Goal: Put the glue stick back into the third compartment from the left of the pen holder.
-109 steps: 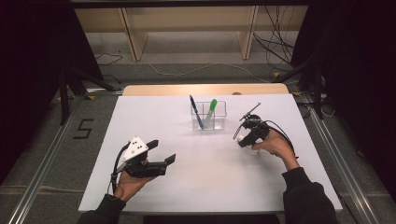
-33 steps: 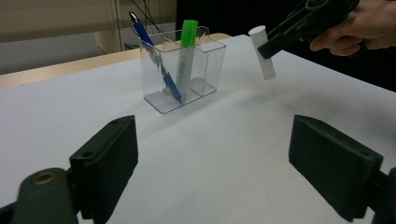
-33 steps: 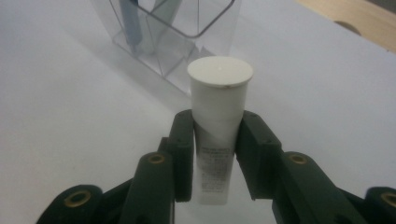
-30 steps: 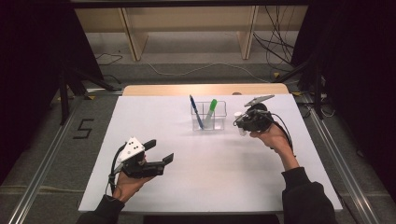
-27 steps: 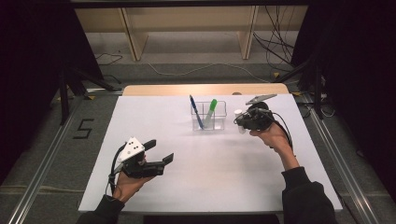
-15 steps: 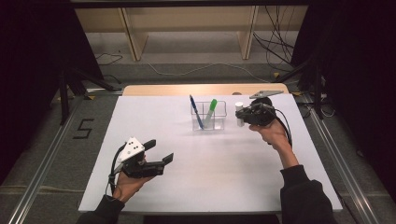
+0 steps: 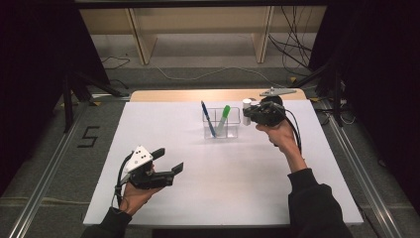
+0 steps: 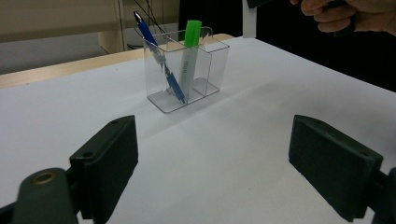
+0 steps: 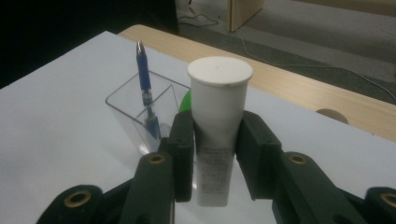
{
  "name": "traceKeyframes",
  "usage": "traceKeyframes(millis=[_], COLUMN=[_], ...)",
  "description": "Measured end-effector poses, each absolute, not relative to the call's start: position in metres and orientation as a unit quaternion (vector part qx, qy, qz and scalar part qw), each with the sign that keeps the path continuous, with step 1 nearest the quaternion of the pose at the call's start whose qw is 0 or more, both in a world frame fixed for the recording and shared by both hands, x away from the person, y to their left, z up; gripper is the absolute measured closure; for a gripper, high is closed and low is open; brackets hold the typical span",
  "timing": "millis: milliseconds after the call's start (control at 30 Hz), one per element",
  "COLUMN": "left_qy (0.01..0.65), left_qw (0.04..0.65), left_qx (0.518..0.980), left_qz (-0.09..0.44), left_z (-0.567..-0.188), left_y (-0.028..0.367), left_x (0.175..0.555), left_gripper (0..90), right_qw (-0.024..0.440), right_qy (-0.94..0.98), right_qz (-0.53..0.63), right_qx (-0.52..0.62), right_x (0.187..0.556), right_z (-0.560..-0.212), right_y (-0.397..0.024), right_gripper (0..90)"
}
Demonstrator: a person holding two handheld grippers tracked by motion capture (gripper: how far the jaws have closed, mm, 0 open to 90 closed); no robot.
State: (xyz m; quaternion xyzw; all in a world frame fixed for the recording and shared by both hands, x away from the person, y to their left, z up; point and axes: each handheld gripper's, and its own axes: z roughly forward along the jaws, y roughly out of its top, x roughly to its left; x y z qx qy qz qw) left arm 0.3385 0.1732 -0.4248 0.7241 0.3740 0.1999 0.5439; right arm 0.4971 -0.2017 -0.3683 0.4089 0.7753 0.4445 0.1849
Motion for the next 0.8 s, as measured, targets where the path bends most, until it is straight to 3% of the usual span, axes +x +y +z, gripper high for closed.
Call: traceKeyframes(millis=[800], left_qy=[0.373], left_qw=[0.546], left_qx=[0.722], left_qz=[0.203], left_z=[-0.424], left_y=[0.175], left_x=[0.338], left_gripper=[15.4], right_qw=[0.184], right_qy=[0.765], right_qz=[0.450], right_qx=[0.423], right_x=[0.521], right_z=[-0.370], right_y=[-0.166], right_gripper=[68.7])
